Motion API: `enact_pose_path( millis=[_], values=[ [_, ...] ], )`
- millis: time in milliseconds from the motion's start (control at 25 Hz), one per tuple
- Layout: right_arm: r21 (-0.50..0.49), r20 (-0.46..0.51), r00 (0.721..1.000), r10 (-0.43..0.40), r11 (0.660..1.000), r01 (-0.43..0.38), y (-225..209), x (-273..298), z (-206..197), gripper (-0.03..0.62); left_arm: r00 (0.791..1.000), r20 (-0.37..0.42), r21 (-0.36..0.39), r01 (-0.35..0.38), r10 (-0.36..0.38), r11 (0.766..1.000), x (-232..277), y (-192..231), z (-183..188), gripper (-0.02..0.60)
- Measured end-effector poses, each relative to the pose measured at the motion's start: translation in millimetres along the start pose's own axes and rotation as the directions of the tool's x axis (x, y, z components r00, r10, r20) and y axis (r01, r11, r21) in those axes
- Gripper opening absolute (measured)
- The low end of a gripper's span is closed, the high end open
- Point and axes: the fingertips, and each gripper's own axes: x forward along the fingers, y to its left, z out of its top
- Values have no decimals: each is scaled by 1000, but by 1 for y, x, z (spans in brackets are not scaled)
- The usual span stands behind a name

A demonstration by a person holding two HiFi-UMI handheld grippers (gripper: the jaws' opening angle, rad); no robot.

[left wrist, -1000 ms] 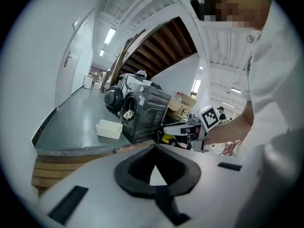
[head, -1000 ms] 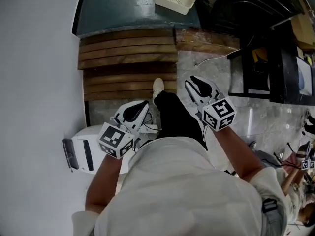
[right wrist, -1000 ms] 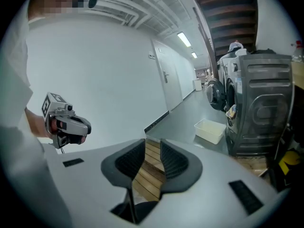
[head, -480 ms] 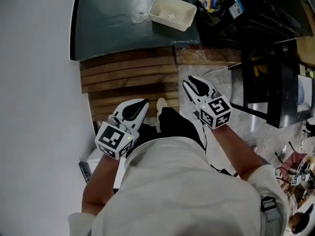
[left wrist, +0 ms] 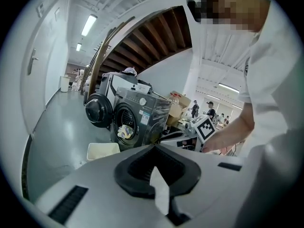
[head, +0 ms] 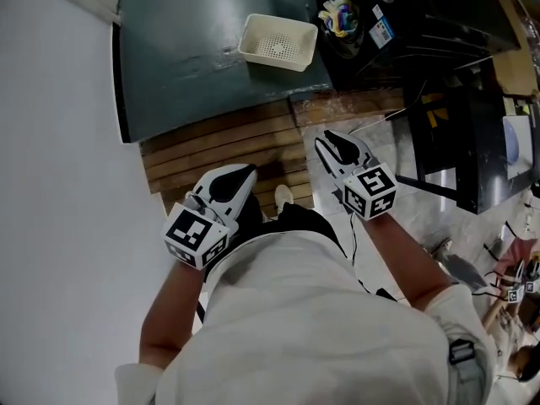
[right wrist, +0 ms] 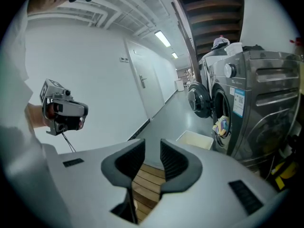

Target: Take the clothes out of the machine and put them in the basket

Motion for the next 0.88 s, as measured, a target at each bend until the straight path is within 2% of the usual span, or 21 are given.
enact_pose_path(
  millis=[240, 480, 760, 880],
  values=[
    [-1, 9, 999, -51, 999, 51, 0, 31, 32, 81, 999, -1, 1, 33, -33, 999, -6, 44, 25, -5],
    [29, 7, 990, -140, 990, 139, -8, 87, 69, 100, 993, -24, 14, 115, -115, 993, -5, 116, 44, -5],
    [68, 10, 963, -268, 962, 266, -3, 163, 122, 121, 967, -54, 65, 252, -249, 965, -11, 214, 78, -5],
    [94, -9, 945, -326, 941, 325, 2, 191, 146, 126, 950, -71, 60, 308, -304, 950, -19, 255, 95, -5]
  ],
)
